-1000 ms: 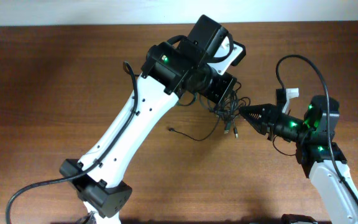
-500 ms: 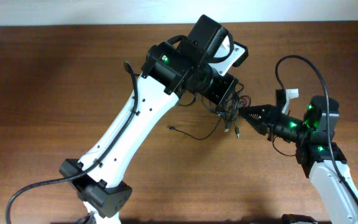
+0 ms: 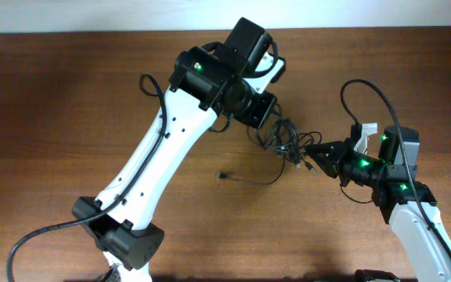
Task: Untangle cables
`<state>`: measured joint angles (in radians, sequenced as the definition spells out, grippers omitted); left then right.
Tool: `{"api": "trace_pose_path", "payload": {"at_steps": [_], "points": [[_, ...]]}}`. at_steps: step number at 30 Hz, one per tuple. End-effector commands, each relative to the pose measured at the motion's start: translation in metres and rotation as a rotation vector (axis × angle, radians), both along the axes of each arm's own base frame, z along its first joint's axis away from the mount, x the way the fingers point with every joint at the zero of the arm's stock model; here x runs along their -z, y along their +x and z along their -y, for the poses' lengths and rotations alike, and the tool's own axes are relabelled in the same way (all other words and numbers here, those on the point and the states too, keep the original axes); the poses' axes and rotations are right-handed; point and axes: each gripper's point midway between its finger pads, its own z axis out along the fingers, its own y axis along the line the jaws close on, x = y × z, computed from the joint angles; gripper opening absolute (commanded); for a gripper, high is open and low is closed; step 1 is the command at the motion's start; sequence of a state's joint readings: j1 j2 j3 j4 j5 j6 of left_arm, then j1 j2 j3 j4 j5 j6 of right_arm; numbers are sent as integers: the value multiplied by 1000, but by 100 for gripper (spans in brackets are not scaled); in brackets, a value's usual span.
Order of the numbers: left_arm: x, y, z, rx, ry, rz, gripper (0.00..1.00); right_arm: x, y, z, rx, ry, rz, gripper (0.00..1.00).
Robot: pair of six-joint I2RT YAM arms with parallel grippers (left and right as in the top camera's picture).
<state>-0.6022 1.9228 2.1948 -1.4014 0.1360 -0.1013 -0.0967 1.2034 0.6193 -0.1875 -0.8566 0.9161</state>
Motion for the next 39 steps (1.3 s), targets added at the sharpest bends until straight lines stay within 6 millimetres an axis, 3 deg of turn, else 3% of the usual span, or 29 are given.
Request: {"api": "trace_pose_path", "payload": {"at_steps": [1,6,11,17,20,22,26,31,35,39], "points": [[-3,25,-41,-204,131,92,0,10,5,12,57,-75,-9,4],[-6,36,-63,-368,197,140,0,34,-3,27,135,-159,-118,4],[-6,37,-67,-376,199,139,0,33,-4,26,128,-147,-123,8],[-5,32,-50,-335,120,93,0,11,0,9,42,-55,-33,8],[-5,32,-49,-332,115,91,0,15,3,14,70,-85,-35,11],[-10,30,-39,-302,63,85,0,29,4,28,140,-162,-79,11],[-54,18,-9,-80,-96,145,0,57,-9,53,242,-293,-207,12],[-112,4,-7,-46,-218,249,0,61,-14,54,243,-299,-233,15],[-124,-16,14,51,-335,200,0,38,-6,29,141,-168,-141,31],[-144,-20,34,133,-455,215,0,5,2,5,18,-37,1,34]]}}
